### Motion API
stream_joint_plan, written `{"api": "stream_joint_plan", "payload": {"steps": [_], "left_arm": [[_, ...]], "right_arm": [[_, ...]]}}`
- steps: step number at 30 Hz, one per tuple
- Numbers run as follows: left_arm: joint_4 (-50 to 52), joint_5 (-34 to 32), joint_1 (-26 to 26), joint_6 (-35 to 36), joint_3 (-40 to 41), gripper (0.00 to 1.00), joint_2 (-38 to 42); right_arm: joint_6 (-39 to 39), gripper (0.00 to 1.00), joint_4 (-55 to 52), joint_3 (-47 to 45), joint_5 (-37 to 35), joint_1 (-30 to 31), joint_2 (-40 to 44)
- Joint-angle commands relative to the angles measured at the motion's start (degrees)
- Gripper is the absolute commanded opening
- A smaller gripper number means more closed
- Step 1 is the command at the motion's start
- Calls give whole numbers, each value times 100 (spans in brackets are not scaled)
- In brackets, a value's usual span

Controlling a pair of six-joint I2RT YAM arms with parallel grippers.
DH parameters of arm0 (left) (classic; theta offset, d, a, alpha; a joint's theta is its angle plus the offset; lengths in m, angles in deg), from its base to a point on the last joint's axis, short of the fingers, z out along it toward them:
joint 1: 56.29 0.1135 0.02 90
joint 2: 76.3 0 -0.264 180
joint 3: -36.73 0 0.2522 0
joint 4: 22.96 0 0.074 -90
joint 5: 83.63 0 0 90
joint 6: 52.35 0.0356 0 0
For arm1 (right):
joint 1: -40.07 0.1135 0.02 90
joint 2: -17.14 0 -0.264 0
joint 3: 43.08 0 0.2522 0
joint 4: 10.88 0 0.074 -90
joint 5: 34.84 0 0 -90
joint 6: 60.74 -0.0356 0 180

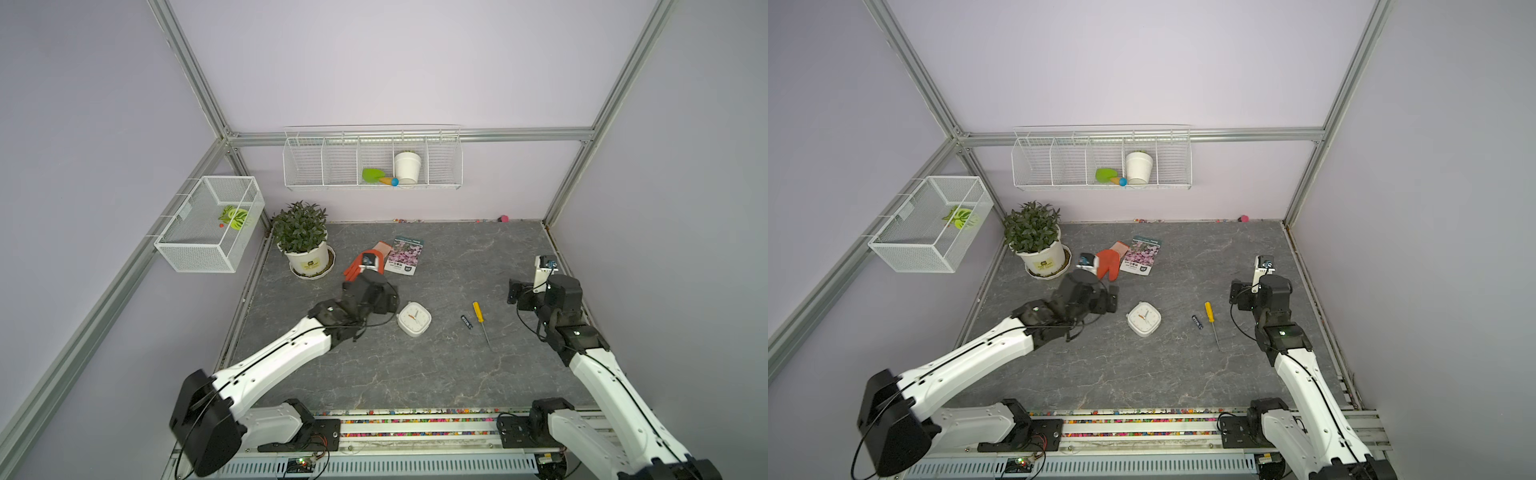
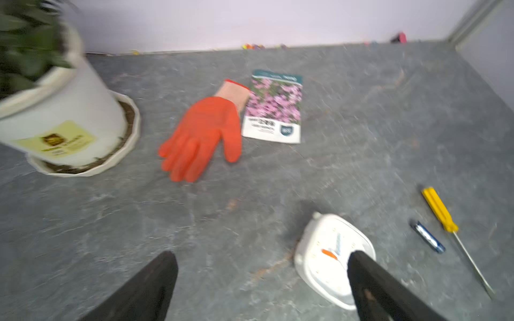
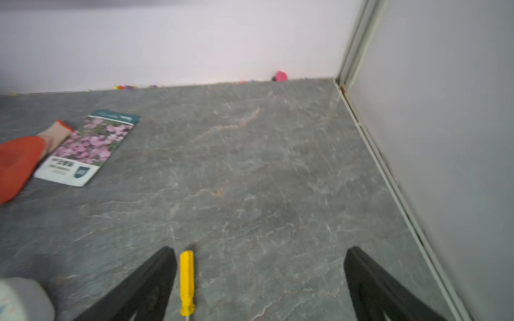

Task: Remove the battery from the alarm
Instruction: Reset both arms

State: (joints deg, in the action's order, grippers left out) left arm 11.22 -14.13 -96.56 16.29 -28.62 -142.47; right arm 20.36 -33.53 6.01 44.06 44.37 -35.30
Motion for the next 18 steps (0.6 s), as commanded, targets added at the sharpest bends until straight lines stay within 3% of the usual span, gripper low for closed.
{"api": "stream_joint_plan", "payload": {"steps": [1,4,6,12,15,18], "left_arm": [[-591,383,829,-39,645,100,655],[-892,520,1712,-56,1121,100,1180],[-991,219,2106,-82,1352,100,1393],[-1180,-1359,2477,-238,1772,100,1549],[-1550,-1626,2544,-112,1991,100,1537],[-1822,-1669,2709,6,2141,100,1458]], "right_arm": [[-463,98,696,-515,-659,-41,-241],[-420,98,1770,-986,-786,-41,-621],[-371,98,2516,-1206,-802,-42,-970],[-93,98,4609,-1556,-689,-30,-2110],[527,98,5118,-1556,-385,-27,-2362],[476,98,6255,-1882,-536,-48,-2912]]}}
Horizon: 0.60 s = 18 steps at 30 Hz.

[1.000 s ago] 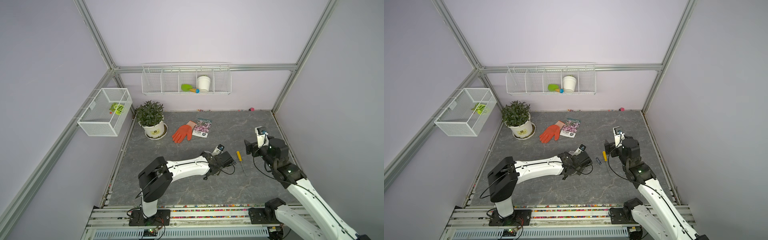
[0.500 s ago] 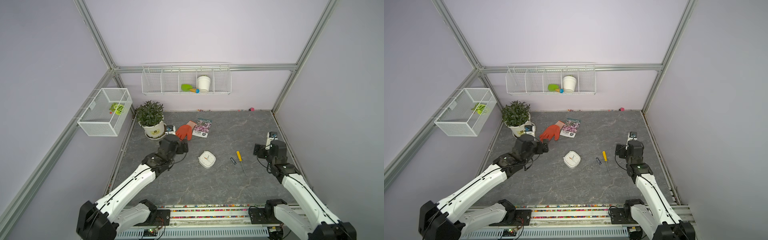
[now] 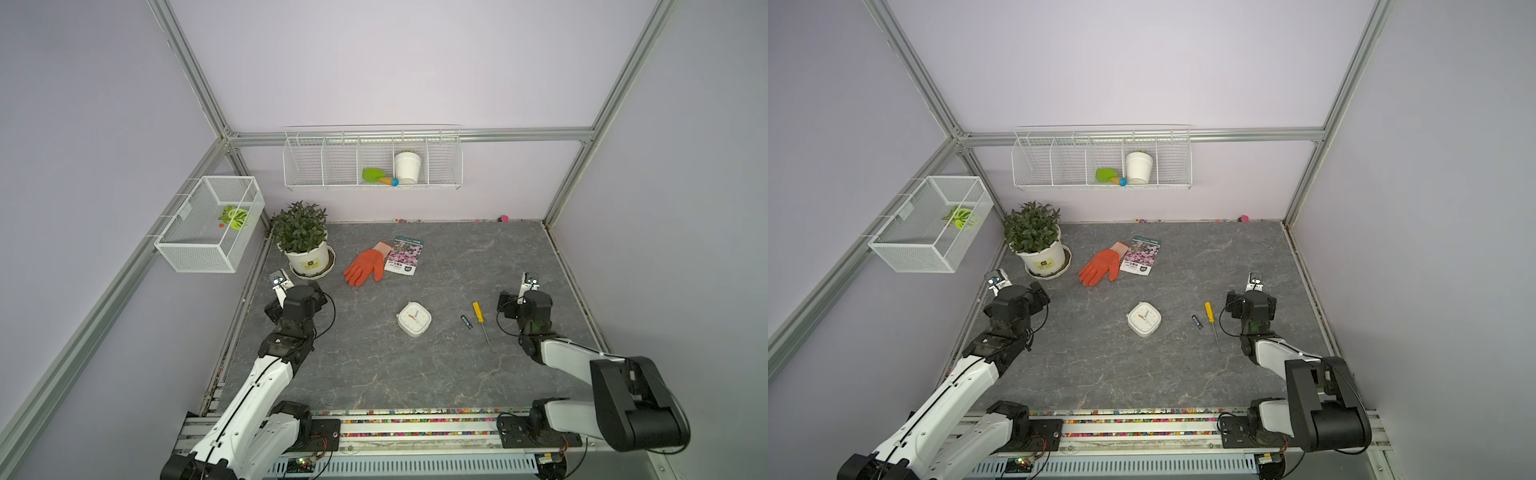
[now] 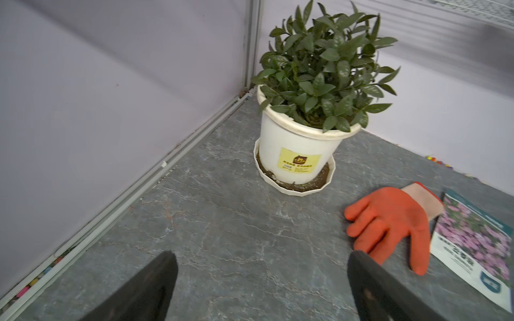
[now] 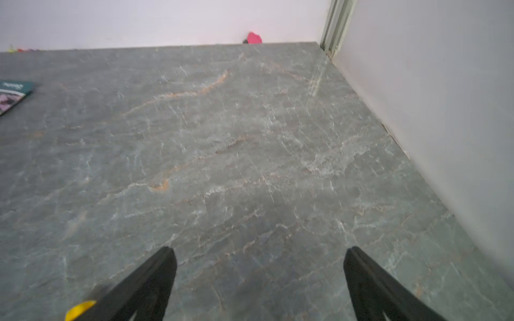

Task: Remove the battery from the alarm
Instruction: Reset both arms

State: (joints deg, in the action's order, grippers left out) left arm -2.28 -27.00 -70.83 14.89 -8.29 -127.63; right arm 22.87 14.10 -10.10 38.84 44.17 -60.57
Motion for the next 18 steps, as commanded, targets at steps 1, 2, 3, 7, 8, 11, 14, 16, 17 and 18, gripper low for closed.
{"api": "stream_joint_plan", "payload": {"steps": [1,2,3,7,8,11,14,16,17,18], "left_arm": [[-524,-373,204,158,128,100,-50],[-578,-383,284,204,159,100,-102],[-639,-373,373,240,176,100,-131],[-1041,-376,696,383,353,100,-367],[-1183,-392,760,433,424,100,-433],[-1773,-337,971,598,694,100,-636],[-2788,-64,1134,912,1115,100,-786],[-3658,396,1265,1160,1442,100,-929],[-3995,620,1323,1235,1551,100,-1008],[-4286,860,1375,1299,1625,100,-1113]], "right_arm": [[273,98,1911,-376,57,-33,-654],[323,98,2482,-465,89,-33,-997],[371,98,3063,-543,93,-32,-1272],[-69,98,1258,-16,-220,-155,-807],[-7,98,1089,115,-136,-148,-849],[114,98,1217,167,-72,-122,-983],[70,98,928,248,-82,-130,-892],[72,98,1026,227,-91,-125,-925],[76,98,973,238,-89,-134,-905],[76,99,940,247,-84,-135,-899]]}}
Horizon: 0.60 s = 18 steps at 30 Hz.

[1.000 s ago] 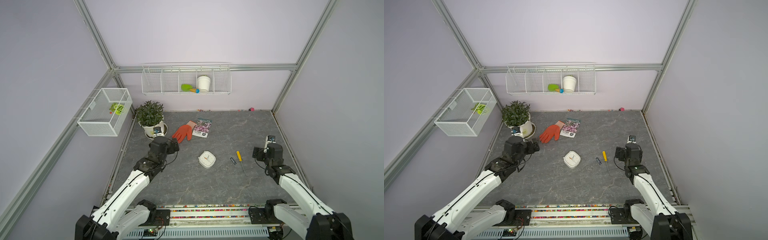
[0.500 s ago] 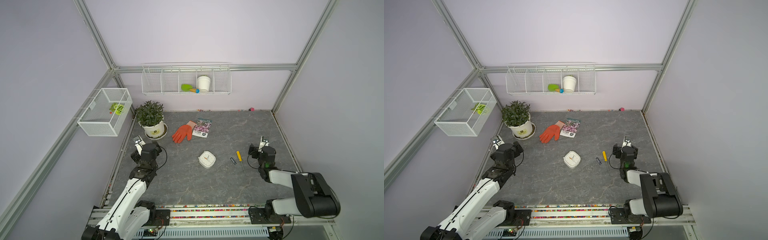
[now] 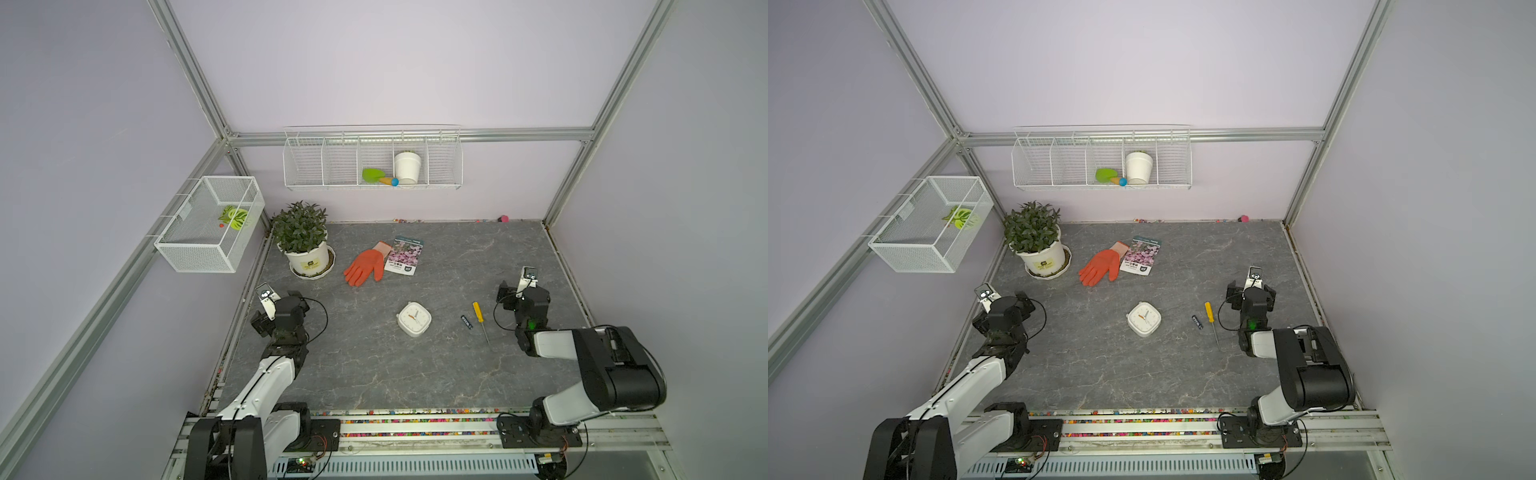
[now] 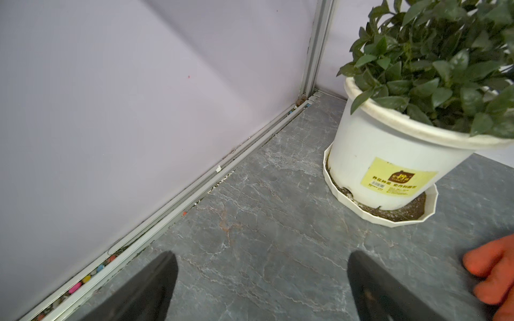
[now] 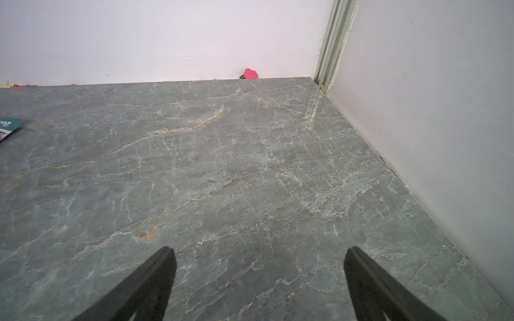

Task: Remove the battery from the alarm
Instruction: Reset both arms

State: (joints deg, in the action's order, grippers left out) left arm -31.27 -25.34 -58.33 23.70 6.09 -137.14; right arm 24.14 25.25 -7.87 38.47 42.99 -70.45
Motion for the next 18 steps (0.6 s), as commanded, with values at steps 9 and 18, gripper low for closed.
{"api": "stream_joint_plan", "payload": {"steps": [9,18], "left_arm": [[-2985,1861,257,681,204,100,-1449],[-3173,2224,257,814,-263,100,-2513]], "right_arm": [[-44,98,-161,18,-54,-3,82],[-47,98,-155,17,-56,-6,80]]}}
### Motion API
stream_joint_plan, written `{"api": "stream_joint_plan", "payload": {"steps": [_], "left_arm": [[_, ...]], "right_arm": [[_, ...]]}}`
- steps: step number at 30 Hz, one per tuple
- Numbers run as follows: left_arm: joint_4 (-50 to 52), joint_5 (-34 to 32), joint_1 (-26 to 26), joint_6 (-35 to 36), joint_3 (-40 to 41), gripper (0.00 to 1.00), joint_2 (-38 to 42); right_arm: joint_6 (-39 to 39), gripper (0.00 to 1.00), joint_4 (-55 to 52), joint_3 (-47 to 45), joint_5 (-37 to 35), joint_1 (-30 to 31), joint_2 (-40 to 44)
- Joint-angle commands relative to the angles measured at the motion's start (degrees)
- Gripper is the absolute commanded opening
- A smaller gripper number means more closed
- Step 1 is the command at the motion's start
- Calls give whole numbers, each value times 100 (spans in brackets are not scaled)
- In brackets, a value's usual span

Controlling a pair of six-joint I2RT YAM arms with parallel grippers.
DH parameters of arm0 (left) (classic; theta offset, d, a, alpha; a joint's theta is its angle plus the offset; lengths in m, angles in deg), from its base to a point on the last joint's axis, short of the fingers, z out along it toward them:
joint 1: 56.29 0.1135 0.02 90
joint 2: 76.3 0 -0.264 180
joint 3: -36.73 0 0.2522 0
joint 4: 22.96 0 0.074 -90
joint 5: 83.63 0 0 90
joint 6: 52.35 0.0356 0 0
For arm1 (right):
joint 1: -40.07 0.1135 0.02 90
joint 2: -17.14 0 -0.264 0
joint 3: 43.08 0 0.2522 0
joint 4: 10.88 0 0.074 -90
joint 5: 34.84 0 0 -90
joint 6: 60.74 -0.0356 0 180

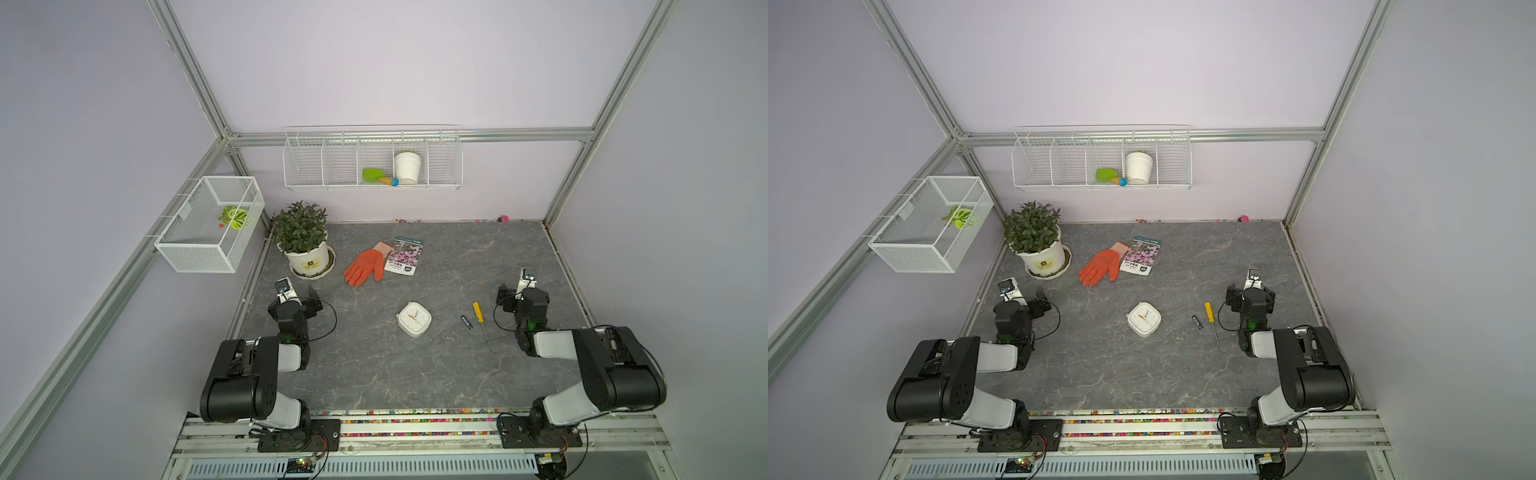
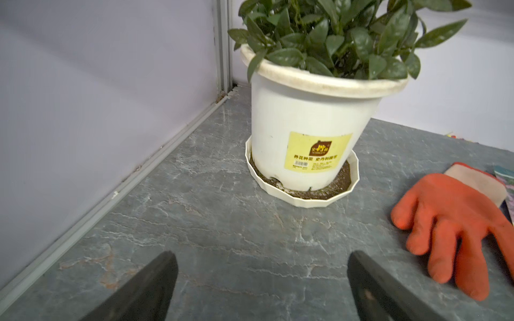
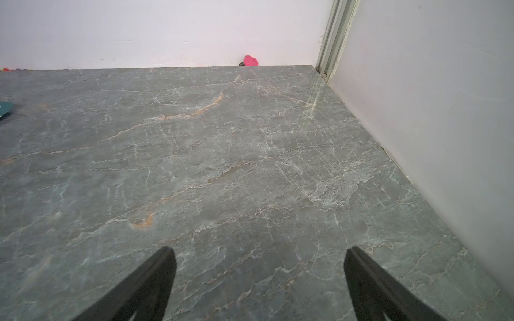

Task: Remove the battery from the alarm
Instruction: Reset both arms

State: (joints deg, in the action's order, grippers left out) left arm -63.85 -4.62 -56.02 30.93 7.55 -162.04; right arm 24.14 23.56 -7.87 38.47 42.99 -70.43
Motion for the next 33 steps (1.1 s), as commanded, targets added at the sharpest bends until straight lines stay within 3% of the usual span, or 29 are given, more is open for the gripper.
{"api": "stream_joint_plan", "payload": {"steps": [1,33], "left_arm": [[223,136,3,144,-478,100,-35],[230,69,-36,176,-488,100,-40]], "right_arm": [[-41,98,7,19,-54,-9,75],[96,98,-88,86,-4,46,74]]}}
